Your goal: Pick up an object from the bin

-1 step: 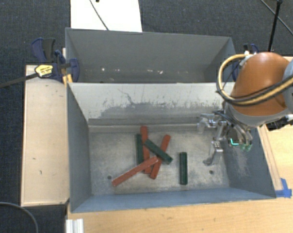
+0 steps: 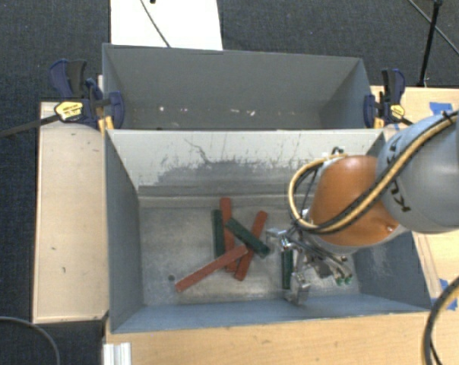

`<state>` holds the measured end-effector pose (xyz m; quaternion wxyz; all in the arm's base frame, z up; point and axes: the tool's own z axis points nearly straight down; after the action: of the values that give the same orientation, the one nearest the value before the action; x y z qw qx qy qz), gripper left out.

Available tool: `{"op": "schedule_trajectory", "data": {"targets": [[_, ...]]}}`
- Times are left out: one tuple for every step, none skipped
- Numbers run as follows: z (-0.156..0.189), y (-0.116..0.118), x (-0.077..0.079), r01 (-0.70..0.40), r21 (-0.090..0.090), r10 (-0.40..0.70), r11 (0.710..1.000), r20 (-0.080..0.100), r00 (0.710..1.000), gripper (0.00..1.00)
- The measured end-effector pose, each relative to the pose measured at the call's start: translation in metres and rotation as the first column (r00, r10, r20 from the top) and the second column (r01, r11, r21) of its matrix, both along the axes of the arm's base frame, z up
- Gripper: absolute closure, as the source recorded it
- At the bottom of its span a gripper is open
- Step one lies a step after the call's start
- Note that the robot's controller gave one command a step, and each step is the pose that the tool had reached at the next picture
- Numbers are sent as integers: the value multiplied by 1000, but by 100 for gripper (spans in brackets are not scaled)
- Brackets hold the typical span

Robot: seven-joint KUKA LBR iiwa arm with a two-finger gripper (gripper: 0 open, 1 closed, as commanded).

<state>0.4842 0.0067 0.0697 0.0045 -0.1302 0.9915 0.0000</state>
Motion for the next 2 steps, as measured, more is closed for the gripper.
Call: {"op": "schedule_trajectory", "data": {"targets": [[31,-9,9,-508,-3,508,861,-4,861,0],[37,-13,15,-709,-3,709,706,-5,706,0]]}}
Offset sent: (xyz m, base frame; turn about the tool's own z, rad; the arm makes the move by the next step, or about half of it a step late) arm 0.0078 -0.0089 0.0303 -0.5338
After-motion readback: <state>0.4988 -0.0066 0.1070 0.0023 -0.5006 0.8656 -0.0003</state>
